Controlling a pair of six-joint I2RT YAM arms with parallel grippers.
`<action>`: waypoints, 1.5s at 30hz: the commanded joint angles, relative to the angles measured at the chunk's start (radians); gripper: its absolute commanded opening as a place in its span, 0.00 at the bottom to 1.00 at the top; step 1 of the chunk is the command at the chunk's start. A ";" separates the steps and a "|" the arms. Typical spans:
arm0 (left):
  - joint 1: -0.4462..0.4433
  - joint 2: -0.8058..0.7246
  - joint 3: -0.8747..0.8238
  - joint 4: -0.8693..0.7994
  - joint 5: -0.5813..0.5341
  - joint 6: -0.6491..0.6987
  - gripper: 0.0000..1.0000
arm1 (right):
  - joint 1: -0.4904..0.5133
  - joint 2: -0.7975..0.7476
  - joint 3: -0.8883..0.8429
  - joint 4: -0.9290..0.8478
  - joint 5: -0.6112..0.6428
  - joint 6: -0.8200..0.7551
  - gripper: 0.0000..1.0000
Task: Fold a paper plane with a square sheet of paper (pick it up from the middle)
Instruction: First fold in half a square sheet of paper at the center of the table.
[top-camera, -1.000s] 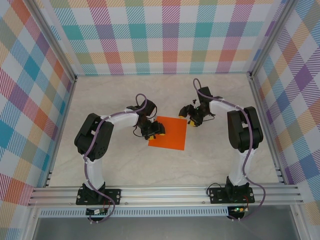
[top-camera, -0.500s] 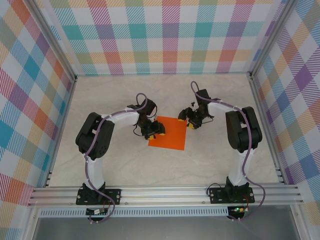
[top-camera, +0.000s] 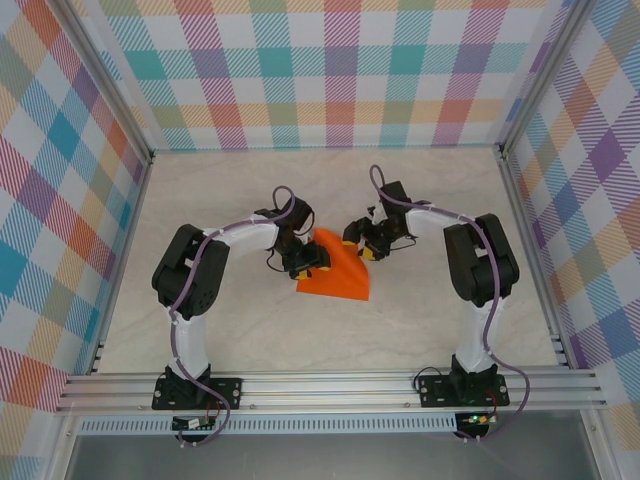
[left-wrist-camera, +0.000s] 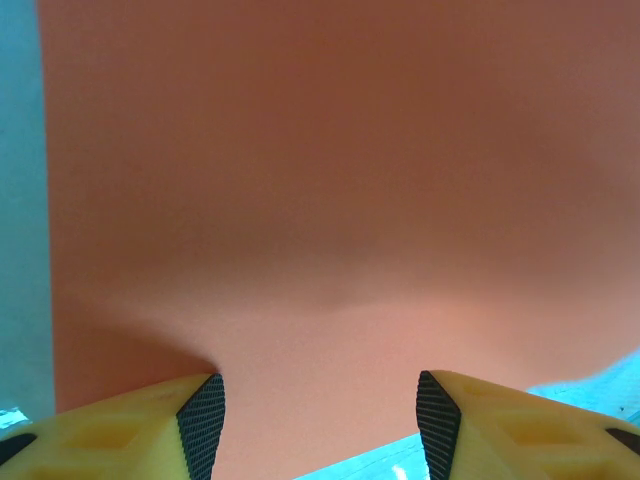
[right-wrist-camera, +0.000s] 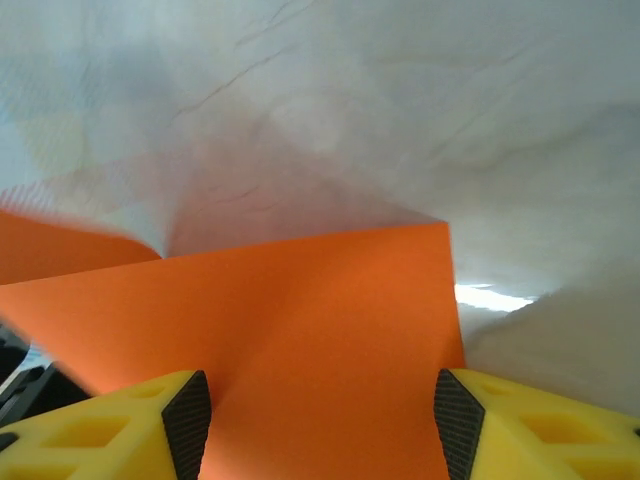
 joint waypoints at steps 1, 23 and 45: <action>-0.003 0.048 0.001 -0.031 0.022 0.022 0.57 | 0.000 0.007 -0.018 0.035 -0.056 0.005 0.65; -0.002 0.041 0.003 -0.048 0.014 0.036 0.57 | 0.001 -0.067 -0.070 0.069 -0.180 0.142 0.78; -0.003 -0.031 0.009 -0.046 -0.001 0.043 0.60 | -0.002 0.034 0.192 -0.236 -0.016 -0.113 0.38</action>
